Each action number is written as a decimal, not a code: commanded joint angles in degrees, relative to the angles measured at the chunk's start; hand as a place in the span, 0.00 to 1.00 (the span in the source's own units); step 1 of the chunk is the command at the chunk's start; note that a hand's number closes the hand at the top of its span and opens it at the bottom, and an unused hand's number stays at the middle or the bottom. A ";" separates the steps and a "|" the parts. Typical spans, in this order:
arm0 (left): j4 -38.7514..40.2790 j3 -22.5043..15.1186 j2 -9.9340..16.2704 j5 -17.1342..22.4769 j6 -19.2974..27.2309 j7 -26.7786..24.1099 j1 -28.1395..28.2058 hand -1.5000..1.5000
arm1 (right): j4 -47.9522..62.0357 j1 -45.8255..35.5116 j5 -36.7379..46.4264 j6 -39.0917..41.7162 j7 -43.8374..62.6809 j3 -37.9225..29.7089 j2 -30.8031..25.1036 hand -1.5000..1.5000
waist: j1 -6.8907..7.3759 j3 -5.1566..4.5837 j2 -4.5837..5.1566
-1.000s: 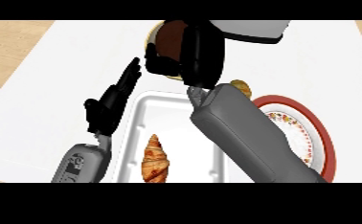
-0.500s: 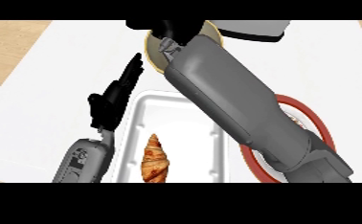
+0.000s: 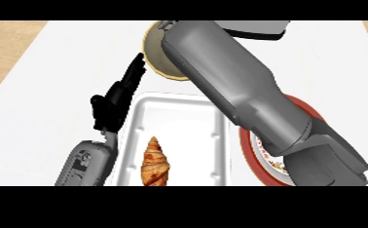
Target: Pick the cupcake from the plate and place it in the bowl
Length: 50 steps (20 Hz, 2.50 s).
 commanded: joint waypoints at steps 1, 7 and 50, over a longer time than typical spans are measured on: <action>1.11 1.41 0.09 0.63 0.15 -0.33 -0.97 0.50 | 5.65 -2.51 -1.05 -1.19 9.40 0.77 0.46 1.00 | -1.17 0.12 0.20; 1.95 1.92 1.13 0.59 -0.80 -1.55 -0.87 0.50 | 12.34 -0.21 -1.85 -4.83 7.00 1.78 0.45 1.00 | -1.69 0.18 0.50; -5.20 5.91 4.08 2.20 -1.75 -2.25 10.35 0.50 | -22.28 27.98 -22.12 -43.51 -8.59 11.40 0.47 0.00 | -8.42 0.45 -1.69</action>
